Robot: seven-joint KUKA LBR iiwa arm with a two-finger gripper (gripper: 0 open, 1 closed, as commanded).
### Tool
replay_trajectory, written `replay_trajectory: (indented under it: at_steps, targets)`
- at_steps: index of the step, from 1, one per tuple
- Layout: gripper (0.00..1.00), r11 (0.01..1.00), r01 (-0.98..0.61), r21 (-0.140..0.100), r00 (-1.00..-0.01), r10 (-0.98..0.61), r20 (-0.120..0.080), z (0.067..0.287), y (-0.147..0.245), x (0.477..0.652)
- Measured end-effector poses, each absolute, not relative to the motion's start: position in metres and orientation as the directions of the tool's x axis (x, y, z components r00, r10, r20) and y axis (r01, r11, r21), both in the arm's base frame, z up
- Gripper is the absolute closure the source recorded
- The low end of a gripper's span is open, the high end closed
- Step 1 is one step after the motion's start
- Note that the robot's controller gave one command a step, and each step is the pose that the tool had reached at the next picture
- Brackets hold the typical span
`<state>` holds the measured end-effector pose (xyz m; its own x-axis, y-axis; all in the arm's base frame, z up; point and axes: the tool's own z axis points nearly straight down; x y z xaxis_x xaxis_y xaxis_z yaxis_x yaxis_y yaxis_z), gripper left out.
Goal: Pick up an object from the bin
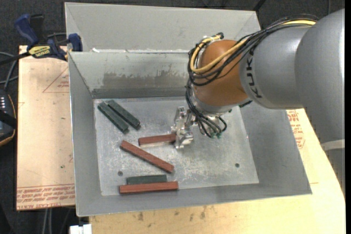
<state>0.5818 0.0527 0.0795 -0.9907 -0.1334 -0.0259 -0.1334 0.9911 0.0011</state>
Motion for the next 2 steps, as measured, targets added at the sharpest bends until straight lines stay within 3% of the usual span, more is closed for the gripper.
replay_trajectory:
  at_steps: [1, 2]
  targets:
    - [1.00, 0.991, -0.133, 0.001, -0.991, -0.133, -0.026, 0.080, 0.053, 0.582]
    - [1.00, 0.983, -0.186, 0.000, -0.983, -0.186, -0.007, 0.241, 0.065, 0.582]
